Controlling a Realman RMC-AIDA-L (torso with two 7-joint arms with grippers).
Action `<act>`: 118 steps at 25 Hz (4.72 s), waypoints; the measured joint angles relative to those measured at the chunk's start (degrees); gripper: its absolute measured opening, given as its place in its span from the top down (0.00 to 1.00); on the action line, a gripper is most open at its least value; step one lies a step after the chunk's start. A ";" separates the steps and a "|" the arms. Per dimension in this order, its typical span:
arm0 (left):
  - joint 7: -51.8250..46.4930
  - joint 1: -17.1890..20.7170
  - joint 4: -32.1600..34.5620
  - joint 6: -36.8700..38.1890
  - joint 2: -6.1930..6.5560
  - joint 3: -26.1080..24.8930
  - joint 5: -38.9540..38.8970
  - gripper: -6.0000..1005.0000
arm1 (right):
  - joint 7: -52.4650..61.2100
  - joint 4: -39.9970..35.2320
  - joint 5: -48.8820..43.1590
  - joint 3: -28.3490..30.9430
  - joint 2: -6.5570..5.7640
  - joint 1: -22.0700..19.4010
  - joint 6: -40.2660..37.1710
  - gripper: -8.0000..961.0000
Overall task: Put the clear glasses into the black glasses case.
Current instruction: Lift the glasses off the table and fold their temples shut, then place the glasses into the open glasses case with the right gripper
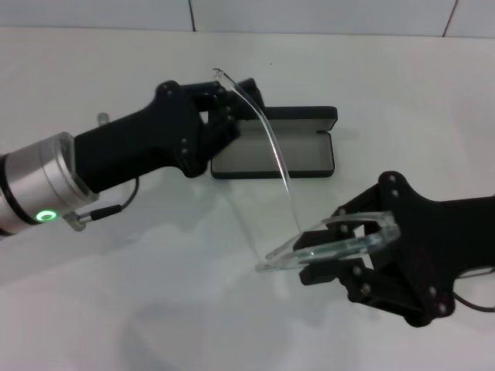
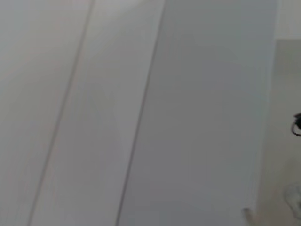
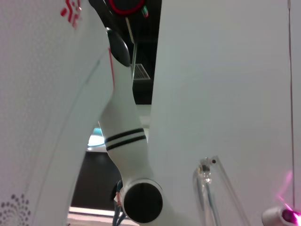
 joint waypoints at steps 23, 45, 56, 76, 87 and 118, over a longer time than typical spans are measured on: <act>-0.02 -1.00 1.79 6.50 0.05 5.17 -0.90 0.87 | 0.02 0.06 0.20 -1.49 0.00 0.04 5.46 0.87; -0.78 -0.41 4.37 8.66 0.04 8.50 -0.88 0.88 | 0.88 0.15 0.29 -1.45 0.00 -0.25 6.93 0.87; -0.80 -0.40 4.58 9.37 0.05 8.56 -0.88 0.88 | 1.73 0.51 0.90 -1.46 0.00 -0.22 7.84 0.87; -0.13 4.67 4.46 8.71 0.37 0.50 -1.56 0.88 | 14.56 -2.49 -1.46 2.84 -1.70 0.47 11.12 0.87; -0.28 10.54 4.60 8.50 3.19 -2.84 7.16 0.88 | 59.90 -37.72 -47.68 13.10 -2.33 9.44 17.66 0.87; -0.09 10.57 4.13 4.88 2.00 -6.31 14.85 0.88 | 78.14 -10.51 -75.15 -0.63 0.02 38.36 31.03 0.87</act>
